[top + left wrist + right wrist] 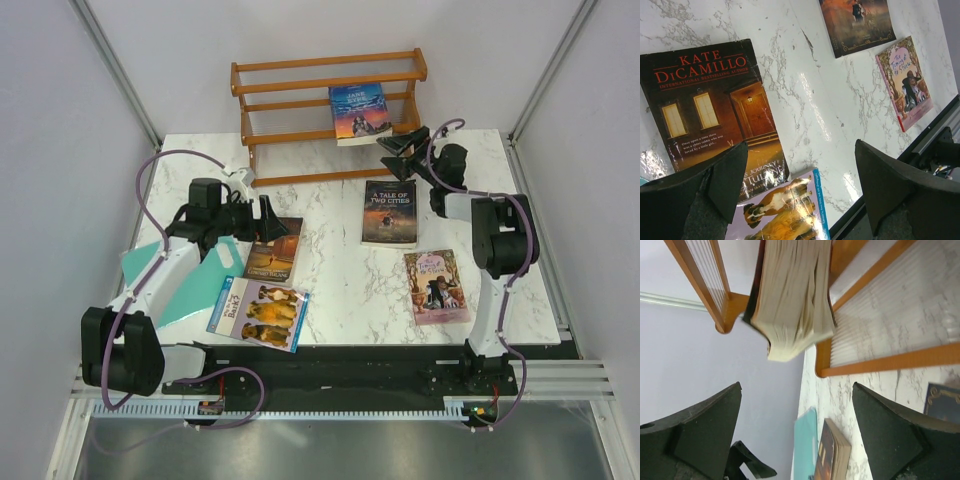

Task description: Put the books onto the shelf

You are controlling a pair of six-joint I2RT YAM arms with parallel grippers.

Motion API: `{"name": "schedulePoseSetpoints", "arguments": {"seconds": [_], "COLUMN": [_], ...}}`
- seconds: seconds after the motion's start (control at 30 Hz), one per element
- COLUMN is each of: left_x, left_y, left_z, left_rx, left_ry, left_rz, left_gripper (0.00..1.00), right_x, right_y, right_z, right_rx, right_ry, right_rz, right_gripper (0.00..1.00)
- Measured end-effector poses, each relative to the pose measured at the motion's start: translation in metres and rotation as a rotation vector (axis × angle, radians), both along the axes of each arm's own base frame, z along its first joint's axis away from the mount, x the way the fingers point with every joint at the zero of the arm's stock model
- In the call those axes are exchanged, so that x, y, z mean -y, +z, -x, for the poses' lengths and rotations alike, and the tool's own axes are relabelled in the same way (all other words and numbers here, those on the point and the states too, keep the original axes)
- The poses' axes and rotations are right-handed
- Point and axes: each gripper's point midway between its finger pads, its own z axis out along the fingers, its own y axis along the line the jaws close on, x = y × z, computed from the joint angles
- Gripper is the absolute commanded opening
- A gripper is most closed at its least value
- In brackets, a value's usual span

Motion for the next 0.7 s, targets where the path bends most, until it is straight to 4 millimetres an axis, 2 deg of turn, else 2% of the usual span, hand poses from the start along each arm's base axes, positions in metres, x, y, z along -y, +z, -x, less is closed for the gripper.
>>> {"name": "schedulePoseSetpoints", "arguments": {"seconds": [0.13,0.27,0.37,0.47,0.57,0.7], "left_x": [0.000,0.002,0.014,0.037,0.075,0.125], "left_y": [-0.001,-0.009,-0.022,-0.034,-0.043,-0.058], "left_z": [0.000,-0.003,-0.010,-0.023,-0.043,-0.063], "left_rx": [-0.002,-0.024,-0.096,-0.155,-0.188,-0.215], "left_ry": [0.000,-0.004,-0.014,-0.039,-0.085,-0.142], "left_rz": [-0.001,0.001,0.021,0.040,0.060,0.095], "left_gripper": [0.95,0.96,0.96,0.95,0.95,0.95], "right_x": [0.004,0.016,0.035,0.053,0.069,0.077], "right_y": [-0.005,-0.001,0.014,0.018,-0.006,-0.071], "right_z": [0.031,0.062,0.078,0.094,0.108,0.137], "right_rx": [-0.022,-0.042,-0.029,-0.037,-0.104,-0.271], "right_ry": [-0.004,-0.041,-0.107,-0.161,-0.182,-0.138], "right_rz": [0.049,0.217,0.378,0.505,0.607,0.683], "right_gripper": [0.98,0.98,0.98,0.98,0.98,0.97]}}
